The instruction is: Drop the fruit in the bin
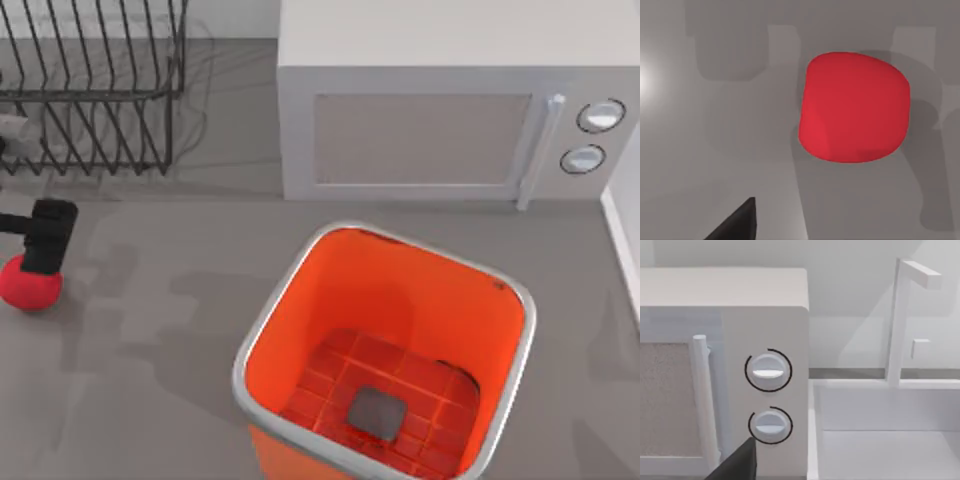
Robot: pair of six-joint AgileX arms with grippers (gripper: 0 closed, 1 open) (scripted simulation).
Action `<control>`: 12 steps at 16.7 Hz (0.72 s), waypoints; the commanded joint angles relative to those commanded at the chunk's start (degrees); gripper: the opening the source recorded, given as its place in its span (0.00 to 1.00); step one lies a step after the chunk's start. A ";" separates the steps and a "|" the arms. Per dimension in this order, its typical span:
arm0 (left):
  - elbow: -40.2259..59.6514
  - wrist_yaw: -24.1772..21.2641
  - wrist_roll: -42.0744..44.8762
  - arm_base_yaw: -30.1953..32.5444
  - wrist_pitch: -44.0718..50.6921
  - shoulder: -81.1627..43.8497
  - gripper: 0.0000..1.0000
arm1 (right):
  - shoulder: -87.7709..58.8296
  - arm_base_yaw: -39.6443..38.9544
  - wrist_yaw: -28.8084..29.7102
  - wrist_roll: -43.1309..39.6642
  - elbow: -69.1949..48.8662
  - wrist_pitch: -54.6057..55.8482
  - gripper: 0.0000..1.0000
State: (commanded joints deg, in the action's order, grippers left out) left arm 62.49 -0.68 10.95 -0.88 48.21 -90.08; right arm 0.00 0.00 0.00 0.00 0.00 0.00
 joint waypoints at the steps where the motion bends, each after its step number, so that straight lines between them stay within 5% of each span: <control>1: 3.03 -0.02 0.50 -0.06 2.13 -3.84 1.00 | 0.00 0.00 0.00 0.00 0.00 0.00 1.00; 6: 13.94 -0.11 2.23 -0.24 8.92 -17.13 1.00 | 0.00 0.00 0.00 0.00 0.00 0.00 1.00; 12: 15.46 -0.11 2.45 -0.28 9.73 -18.82 1.00 | 0.00 0.00 0.00 0.00 0.00 0.00 1.00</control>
State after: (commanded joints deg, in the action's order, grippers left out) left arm 77.94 -0.80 13.40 -1.16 57.95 -108.90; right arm 0.00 0.00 0.00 0.00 0.00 0.00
